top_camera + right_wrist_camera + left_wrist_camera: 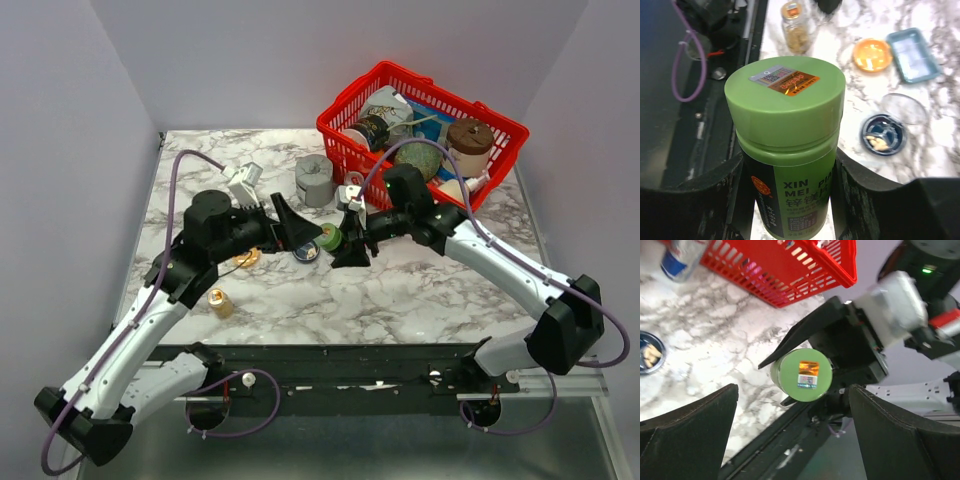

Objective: Sort the pills into containers

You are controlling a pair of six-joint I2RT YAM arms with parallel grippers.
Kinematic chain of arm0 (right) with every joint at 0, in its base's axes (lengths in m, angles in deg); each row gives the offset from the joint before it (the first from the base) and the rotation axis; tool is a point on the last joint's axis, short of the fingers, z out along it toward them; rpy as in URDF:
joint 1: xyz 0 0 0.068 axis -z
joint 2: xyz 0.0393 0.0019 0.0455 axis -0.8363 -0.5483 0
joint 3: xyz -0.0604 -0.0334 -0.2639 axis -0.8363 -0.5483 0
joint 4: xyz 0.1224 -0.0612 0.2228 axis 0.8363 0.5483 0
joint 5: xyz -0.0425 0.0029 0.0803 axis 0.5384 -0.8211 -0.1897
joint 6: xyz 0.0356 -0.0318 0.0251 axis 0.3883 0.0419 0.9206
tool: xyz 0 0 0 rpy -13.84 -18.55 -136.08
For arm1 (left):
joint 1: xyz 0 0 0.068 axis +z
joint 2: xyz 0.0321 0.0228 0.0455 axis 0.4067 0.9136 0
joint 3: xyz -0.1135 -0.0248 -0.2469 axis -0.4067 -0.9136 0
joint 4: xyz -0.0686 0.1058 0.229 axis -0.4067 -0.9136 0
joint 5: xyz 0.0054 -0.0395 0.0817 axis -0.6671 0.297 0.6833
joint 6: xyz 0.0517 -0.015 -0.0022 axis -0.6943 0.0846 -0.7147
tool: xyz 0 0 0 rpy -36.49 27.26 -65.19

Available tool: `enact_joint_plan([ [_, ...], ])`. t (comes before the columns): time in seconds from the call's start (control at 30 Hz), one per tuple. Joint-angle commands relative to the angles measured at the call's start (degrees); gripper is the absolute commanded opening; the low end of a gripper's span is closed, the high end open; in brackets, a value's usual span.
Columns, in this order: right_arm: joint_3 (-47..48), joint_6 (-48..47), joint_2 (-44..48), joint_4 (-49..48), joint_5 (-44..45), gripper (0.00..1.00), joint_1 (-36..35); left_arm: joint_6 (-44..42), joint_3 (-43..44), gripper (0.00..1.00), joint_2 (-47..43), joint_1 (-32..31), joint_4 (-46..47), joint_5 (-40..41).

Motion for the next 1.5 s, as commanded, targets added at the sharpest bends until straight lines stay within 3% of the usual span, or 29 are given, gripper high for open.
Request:
enact_joint_plan([
  [0.0,-0.88,-4.15,2.59,-2.28,8.27,0.15,-0.72,8.84,1.30,0.99,5.08,-4.34,-0.13,5.34],
  [0.27,-0.70,-4.59,2.24,-1.93,8.28,0.15,-0.72,7.35,6.13,0.98,11.67,-6.98,-1.18,8.68],
  [0.67,-0.26,-4.24,1.09,-1.49,8.45,0.15,-0.72,2.95,12.20,0.74,16.07,-7.51,-9.00,10.53],
  [0.93,0.09,-3.71,-0.05,-1.40,9.77,0.15,-0.63,0.50,13.34,0.69,16.34,-7.95,-10.94,9.57],
  [1.17,0.61,-2.57,-0.75,-1.05,7.93,0.15,-0.63,-2.40,12.82,0.68,16.95,-7.86,-10.94,5.88],
  [1.47,0.62,-3.09,-0.23,-0.17,3.54,0.15,-0.72,-16.28,9.57,0.50,17.22,-7.51,-6.64,-3.78],
])
